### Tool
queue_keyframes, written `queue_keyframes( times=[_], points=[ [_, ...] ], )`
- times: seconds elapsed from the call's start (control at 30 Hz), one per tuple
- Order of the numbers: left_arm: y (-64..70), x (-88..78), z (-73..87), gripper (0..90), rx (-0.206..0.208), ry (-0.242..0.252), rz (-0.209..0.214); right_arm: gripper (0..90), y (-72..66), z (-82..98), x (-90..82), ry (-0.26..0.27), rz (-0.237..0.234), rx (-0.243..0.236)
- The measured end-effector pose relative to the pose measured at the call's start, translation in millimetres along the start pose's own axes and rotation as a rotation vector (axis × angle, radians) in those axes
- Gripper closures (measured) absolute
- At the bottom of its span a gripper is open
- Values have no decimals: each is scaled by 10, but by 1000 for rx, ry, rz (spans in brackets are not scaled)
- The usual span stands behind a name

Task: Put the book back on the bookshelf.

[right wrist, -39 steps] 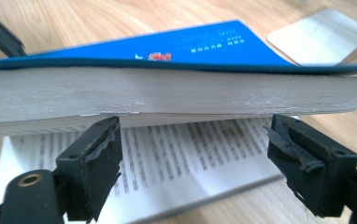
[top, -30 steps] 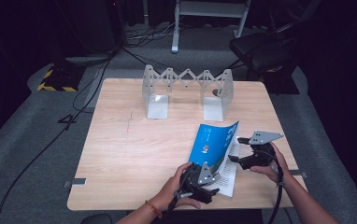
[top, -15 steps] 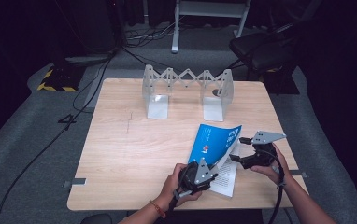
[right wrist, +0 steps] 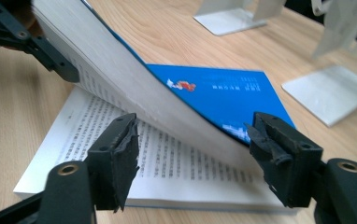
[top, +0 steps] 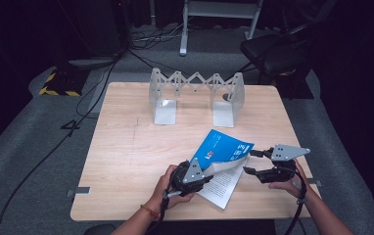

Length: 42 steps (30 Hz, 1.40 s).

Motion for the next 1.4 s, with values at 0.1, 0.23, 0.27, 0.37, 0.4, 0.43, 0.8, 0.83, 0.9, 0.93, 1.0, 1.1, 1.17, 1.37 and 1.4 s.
queue_keyframes(
  times=[0.1,0.23,0.27,0.37,0.4,0.43,0.8,0.83,0.9,0.93,1.0,1.1,1.17,1.37,1.4],
  points=[
    [-34,-35,42,741,4,-9,4,325,-69,-105,98,-12,4,-56],
    [-115,-114,116,736,0,-11,21,300,-136,-151,202,-33,-10,-112],
    [-128,-126,125,735,-2,-10,24,295,-130,-149,238,-45,-11,-123],
    [-176,-166,168,731,-2,-13,25,291,-95,-136,320,-64,-17,-131],
    [-208,-197,208,724,-14,-15,25,290,-39,-110,407,-83,-19,-134],
    [-223,-210,227,721,-14,-17,24,289,-22,-87,454,-98,-25,-136],
    [-419,-343,436,688,-24,-42,8,495,196,49,702,-155,56,-249],
    [-433,-350,456,681,-29,-44,0,523,184,49,699,-145,58,-258],
    [-451,-357,495,658,-47,-42,-25,566,158,47,698,-145,80,-304],
    [-450,-358,506,640,-55,-39,-37,582,135,36,697,-149,94,-320],
    [-442,-356,536,575,-79,-45,-79,598,114,26,693,-154,104,-331],
    [-430,-337,621,513,-62,-87,-153,611,99,2,669,-146,114,-338],
    [-454,-311,615,502,-70,-96,-179,620,78,-6,651,-149,118,-341],
    [-620,-160,488,556,-34,-120,-209,649,41,-32,561,-136,118,-320],
    [-648,-128,461,556,-23,-124,-207,655,31,-33,539,-135,119,-315]
  ],
)
Point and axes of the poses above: each handheld gripper's, and its own axes: x roughly forward along the jaws, z roughly out of its underside, y roughly to its right, the point moved 10 cm from there along x, roughly forward along the jaws, and after that the axes turned 12 degrees about -y, right-handed, at the moved point
